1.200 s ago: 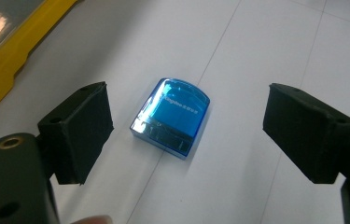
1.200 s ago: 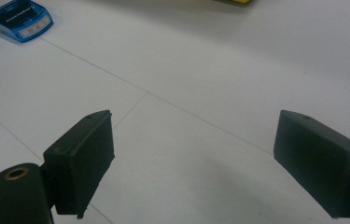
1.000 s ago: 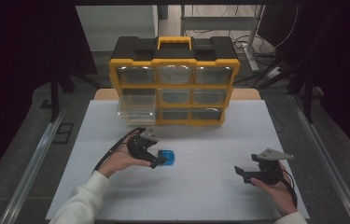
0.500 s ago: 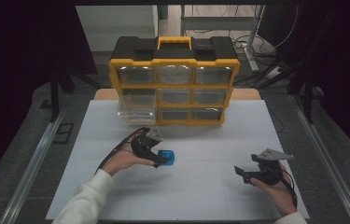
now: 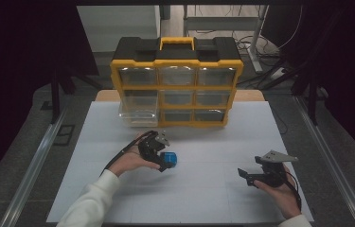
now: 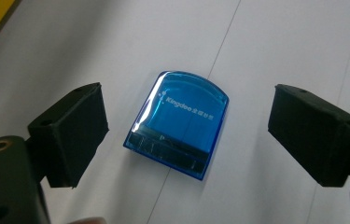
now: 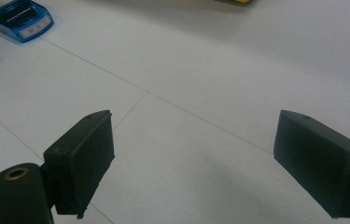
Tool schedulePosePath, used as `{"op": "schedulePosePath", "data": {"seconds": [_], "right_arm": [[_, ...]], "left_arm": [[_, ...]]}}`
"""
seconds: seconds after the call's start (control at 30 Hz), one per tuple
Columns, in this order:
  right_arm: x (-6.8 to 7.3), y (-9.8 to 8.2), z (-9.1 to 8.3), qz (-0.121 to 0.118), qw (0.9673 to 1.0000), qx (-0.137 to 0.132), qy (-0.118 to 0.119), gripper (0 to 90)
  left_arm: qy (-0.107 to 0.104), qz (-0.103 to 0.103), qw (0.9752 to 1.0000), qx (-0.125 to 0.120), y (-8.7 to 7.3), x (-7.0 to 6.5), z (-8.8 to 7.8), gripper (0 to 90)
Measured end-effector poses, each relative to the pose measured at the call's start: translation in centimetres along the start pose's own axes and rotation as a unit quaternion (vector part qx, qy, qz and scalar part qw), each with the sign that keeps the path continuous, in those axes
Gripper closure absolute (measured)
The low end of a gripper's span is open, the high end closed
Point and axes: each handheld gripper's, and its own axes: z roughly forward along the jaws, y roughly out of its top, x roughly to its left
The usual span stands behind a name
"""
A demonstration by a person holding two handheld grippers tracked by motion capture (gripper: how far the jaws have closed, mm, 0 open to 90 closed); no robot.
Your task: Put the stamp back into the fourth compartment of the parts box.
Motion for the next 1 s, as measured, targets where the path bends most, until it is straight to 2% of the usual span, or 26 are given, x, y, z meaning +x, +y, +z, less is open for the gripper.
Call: {"op": "schedulePosePath", "data": {"seconds": [0.17, 0.43, 0.67, 0.77, 0.9, 1.0], "right_arm": [[0.0, 0.0, 0.0, -0.001, 1.0, 0.0, 0.0, 12.5], [0.1, 0.0, 0.0, -0.001, 1.0, 0.002, 0.002, 12.5], [0.0, 0.0, 0.0, 0.0, 1.0, 0.001, 0.001, 12.5], [0.1, 0.0, 0.0, -0.001, 1.0, 0.002, 0.002, 12.5], [0.0, 0.0, 0.0, -0.001, 1.0, 0.002, 0.002, 12.5], [0.1, 0.0, 0.0, -0.001, 1.0, 0.003, 0.002, 12.5]], "left_arm": [[0.006, 0.005, 0.9998, 0.017, 0.3, 0.2, 0.7, 10.3], [0.003, 0.012, 0.9991, 0.04, 0.5, 0.4, 2.2, 9.1], [-0.002, 0.028, 0.9976, 0.064, 0.4, 0.9, 3.1, 9.8], [-0.008, 0.027, 0.9968, 0.075, 0.2, 1.0, 3.5, 10.0], [-0.019, 0.031, 0.9969, 0.07, 0.1, 1.1, 3.6, 11.4], [-0.028, 0.028, 0.9971, 0.065, 0.1, 1.3, 3.5, 16.9]]}}
